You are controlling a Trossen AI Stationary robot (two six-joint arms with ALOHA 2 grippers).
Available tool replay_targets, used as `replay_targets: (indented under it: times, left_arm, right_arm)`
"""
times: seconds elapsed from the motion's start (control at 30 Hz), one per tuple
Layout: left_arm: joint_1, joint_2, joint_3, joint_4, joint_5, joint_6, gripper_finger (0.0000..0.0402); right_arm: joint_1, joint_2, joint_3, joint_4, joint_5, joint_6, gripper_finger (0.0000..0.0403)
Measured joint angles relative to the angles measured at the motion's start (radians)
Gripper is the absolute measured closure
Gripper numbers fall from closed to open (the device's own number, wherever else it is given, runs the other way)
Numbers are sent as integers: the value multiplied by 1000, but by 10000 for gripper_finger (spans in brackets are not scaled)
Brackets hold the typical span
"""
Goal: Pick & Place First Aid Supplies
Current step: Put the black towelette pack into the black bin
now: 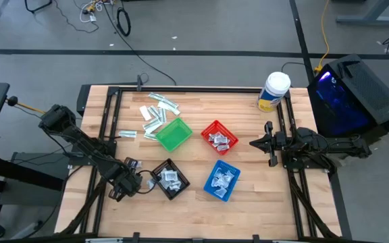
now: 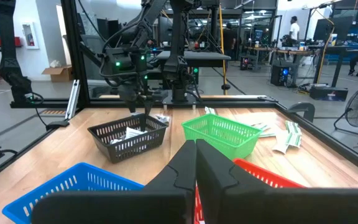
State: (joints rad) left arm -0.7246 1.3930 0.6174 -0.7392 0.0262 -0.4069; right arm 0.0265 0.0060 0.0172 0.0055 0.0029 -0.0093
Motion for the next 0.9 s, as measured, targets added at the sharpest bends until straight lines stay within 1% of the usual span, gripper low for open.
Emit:
replay_targets:
  times: [0.23,0.53,0.73,0.9]
  left_arm:
    - [0,0,51,-96,9,-2,173]
    - [0,0,131,-138,7,-1,172]
    - [0,-1,128,-142,-16,-1,172]
    - [0,-1,128,-146,-12,7,172]
  right_arm:
    - [0,0,0,0,0,0,390]
    - [0,0,0,0,0,0,390]
    - [0,0,0,0,0,0,390]
    - [0,0,0,0,0,0,390]
